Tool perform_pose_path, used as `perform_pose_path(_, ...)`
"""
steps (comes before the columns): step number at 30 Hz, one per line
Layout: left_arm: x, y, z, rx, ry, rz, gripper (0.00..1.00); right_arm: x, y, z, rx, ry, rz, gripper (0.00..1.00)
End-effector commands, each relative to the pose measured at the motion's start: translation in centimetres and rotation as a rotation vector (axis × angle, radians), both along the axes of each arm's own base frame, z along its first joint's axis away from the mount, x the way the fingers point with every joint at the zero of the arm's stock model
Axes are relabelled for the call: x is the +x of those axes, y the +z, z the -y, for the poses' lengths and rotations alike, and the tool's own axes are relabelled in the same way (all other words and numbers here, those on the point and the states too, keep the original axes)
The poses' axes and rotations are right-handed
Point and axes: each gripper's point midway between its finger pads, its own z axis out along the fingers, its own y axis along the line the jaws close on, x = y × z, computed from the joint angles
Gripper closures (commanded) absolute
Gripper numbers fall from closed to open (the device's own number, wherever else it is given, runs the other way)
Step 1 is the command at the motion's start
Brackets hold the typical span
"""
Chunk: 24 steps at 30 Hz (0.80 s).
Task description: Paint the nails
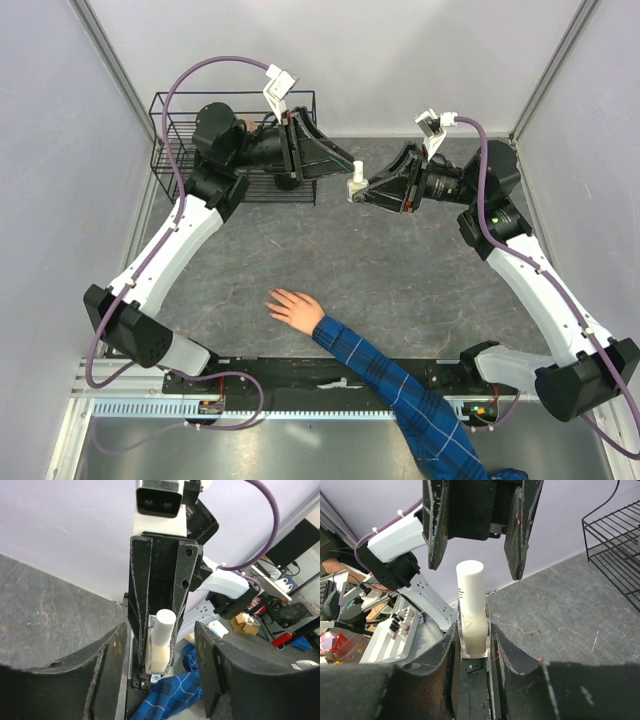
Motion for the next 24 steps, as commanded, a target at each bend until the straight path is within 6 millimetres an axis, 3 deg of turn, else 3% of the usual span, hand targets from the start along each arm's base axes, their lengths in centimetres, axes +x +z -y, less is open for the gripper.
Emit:
perform_pose_path(1, -1.8, 2.6, -0.3, -0.063, -0.093, 0.044, 0.46, -1.1, 3.0, 0.0, 0.045, 0.039, 0.075, 1.00)
perform_pose_path(4, -2.0, 2.5, -0.2, -0.057, -0.112, 0.038, 0.53, -1.1, 3.0, -0.1, 0.046, 0.044, 0.068, 1.00)
perform_pose_path(7, -2.1, 2.2, -0.1, -0.049, -0.125, 0.031, 0.53, -1.0, 3.1, -0.1, 0.052, 0.045, 0.064, 1.00)
perform_pose_path(18, -2.0, 1.4, 1.0, -0.032, -0.158, 0.009, 0.46, -1.0, 2.9, -0.3, 0.046, 0.072, 0.054, 1.00)
perform_pose_path(21, -1.7, 1.3, 1.1, -0.028, -0.148, 0.015, 0.55, -0.7, 2.8, -0.4, 0.044, 0.063, 0.054, 1.00)
perform_pose_path(24, -1.4, 1.3, 1.1, -0.014, -0.115, 0.041, 0.82, -0.1, 2.5, -0.5, 0.028, 0.031, 0.051, 1.00)
